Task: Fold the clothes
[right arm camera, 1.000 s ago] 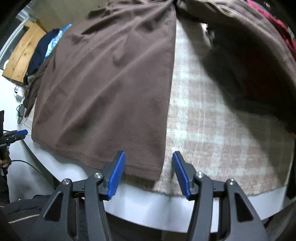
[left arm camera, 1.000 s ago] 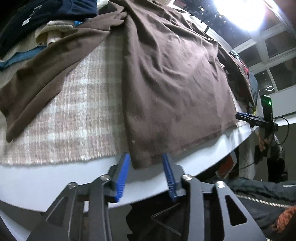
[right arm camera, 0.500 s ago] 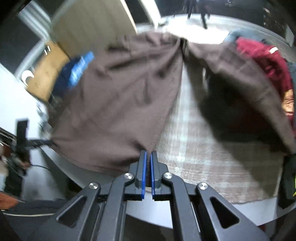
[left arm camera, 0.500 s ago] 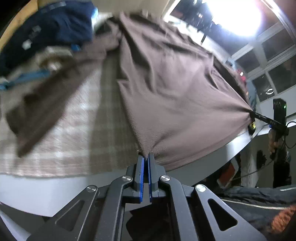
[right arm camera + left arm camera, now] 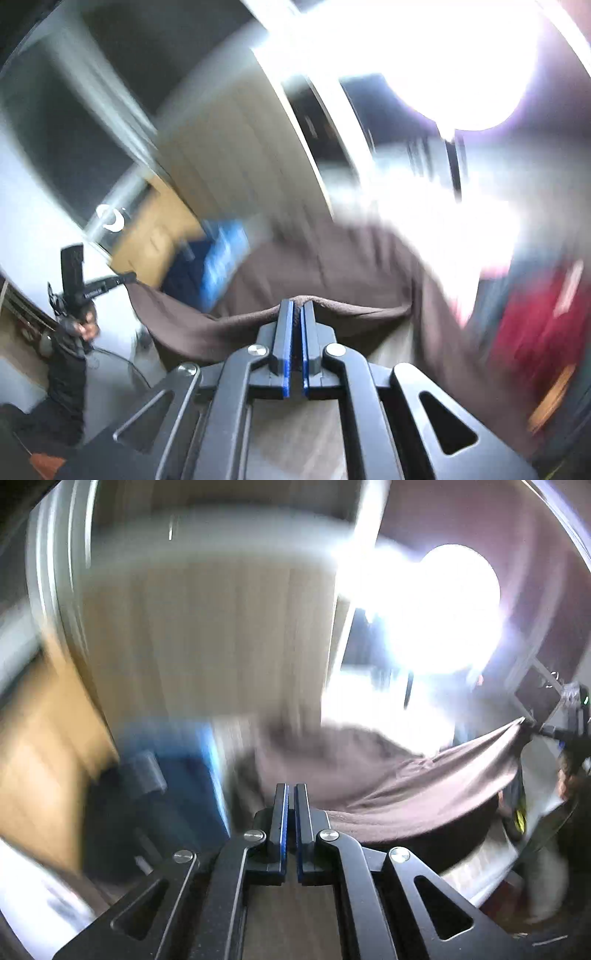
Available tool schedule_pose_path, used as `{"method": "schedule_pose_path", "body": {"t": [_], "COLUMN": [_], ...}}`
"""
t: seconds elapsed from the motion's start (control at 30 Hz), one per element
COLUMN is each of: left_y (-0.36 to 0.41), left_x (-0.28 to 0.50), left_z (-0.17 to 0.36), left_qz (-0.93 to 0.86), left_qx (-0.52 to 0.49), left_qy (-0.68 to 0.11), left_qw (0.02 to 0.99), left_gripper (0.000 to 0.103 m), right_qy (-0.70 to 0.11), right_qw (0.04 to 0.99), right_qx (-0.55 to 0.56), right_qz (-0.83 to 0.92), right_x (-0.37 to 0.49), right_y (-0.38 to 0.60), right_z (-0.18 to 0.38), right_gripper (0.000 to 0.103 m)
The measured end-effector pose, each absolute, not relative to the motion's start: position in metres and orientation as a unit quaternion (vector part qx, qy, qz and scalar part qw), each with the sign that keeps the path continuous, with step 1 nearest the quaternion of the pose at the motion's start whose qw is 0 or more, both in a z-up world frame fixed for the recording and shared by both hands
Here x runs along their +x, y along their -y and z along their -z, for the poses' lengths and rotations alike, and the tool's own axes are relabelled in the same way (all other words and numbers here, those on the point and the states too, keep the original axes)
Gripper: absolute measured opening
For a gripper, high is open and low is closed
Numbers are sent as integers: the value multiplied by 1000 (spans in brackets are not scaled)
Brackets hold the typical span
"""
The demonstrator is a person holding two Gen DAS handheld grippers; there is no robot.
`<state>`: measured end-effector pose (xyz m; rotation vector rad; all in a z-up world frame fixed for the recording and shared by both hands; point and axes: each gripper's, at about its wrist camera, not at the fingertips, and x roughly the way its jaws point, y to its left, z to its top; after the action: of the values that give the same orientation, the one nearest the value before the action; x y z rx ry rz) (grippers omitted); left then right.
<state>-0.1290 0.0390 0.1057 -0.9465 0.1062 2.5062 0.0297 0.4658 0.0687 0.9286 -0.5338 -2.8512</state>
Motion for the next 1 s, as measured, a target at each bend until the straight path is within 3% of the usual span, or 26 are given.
{"method": "schedule_pose_path", "body": {"t": [0.13, 0.23, 0.33, 0.47, 0.63, 0.7, 0.83, 1.0], "left_y": [-21, -17, -10, -4, -6, -8, -32, -52], "left_x": [-80, -64, -46, -21, 1, 0, -15, -25], "left_z": [-169, -139, -66, 67, 162, 177, 208, 225], "left_qz": [-925, -909, -877, -800, -743, -732, -732, -725], "left_qx": [-286, -325, -402, -535, -608, -618, -623, -629], "left_qy": [-75, -79, -73, -17, 14, 17, -17, -13], "left_qw": [238, 248, 252, 270, 279, 285, 274, 281], "left_gripper": [2, 0, 0, 0, 0, 0, 17, 20], "right_qy": [93, 89, 106, 209, 232, 240, 233, 203], "right_qw": [30, 14, -9, -5, -68, -76, -78, -83], "right_qx": [264, 290, 346, 469, 594, 602, 585, 594], "right_qz": [960, 953, 932, 858, 767, 757, 773, 774], "right_x": [73, 95, 111, 145, 167, 167, 160, 154], "right_y": [-445, -436, -428, -422, -411, -415, -420, -414], "right_z": [-148, -133, -72, 77, 226, 240, 227, 218], "right_gripper": [4, 4, 4, 4, 4, 5, 5, 5]}}
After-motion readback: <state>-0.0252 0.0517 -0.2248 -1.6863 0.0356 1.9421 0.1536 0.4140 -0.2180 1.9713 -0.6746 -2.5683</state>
